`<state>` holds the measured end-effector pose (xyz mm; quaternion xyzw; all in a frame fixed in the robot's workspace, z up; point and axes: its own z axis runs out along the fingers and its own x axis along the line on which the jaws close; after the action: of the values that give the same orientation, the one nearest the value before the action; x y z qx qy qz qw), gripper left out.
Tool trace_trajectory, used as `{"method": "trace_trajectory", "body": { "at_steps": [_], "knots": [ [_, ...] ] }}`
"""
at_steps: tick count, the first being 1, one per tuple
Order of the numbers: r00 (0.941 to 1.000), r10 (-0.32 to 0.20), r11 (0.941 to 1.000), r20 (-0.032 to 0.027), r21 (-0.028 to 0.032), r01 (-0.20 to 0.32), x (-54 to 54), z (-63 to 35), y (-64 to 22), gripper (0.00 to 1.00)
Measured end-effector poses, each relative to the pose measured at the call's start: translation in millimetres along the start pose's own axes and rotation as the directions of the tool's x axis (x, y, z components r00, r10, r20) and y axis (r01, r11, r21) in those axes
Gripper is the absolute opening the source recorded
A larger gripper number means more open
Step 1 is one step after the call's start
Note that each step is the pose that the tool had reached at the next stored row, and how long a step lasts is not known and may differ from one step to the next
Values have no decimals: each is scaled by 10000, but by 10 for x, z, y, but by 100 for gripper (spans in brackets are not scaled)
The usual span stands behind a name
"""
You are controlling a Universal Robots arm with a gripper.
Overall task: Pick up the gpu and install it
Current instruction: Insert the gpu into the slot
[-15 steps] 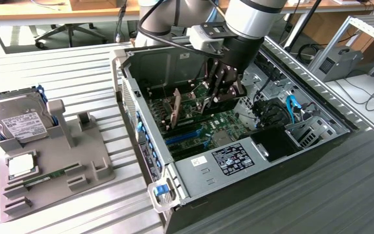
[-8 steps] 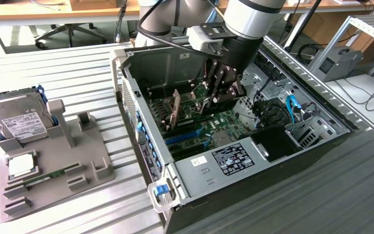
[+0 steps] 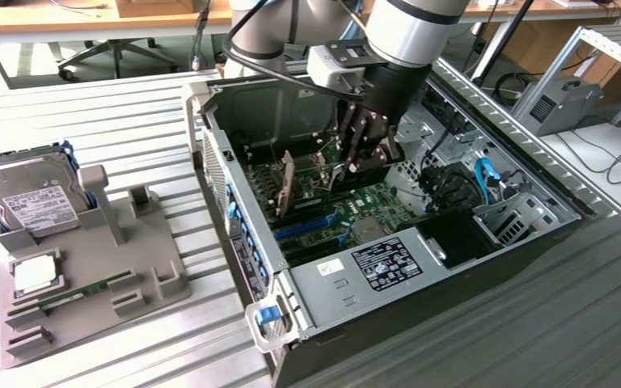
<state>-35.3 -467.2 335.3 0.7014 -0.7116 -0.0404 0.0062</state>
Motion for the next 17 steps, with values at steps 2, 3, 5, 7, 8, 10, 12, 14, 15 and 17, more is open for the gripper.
{"method": "trace_trajectory", "body": {
  "at_steps": [2,3,5,7,8,10,12,14,15,17],
  "knots": [
    [10000,-79,10000,-5,-4,79,0,10,10,26],
    [9999,-112,9999,-7,-6,112,1,19,10,26],
    [9999,-154,9999,-11,-8,154,2,46,14,26],
    [9999,-171,9999,-12,-9,171,4,71,19,26],
    [9998,-176,9998,-12,-9,176,3,81,22,26],
    [9998,-183,9998,-13,-10,183,1,105,31,26],
    [9998,-199,9998,-16,-11,199,-4,120,43,26],
    [9998,-199,9998,-21,-3,199,-23,134,74,26],
    [9998,-200,9998,-28,1,200,-34,140,90,26],
    [9998,-174,9998,-46,18,174,-58,155,117,26]
  ]
}}
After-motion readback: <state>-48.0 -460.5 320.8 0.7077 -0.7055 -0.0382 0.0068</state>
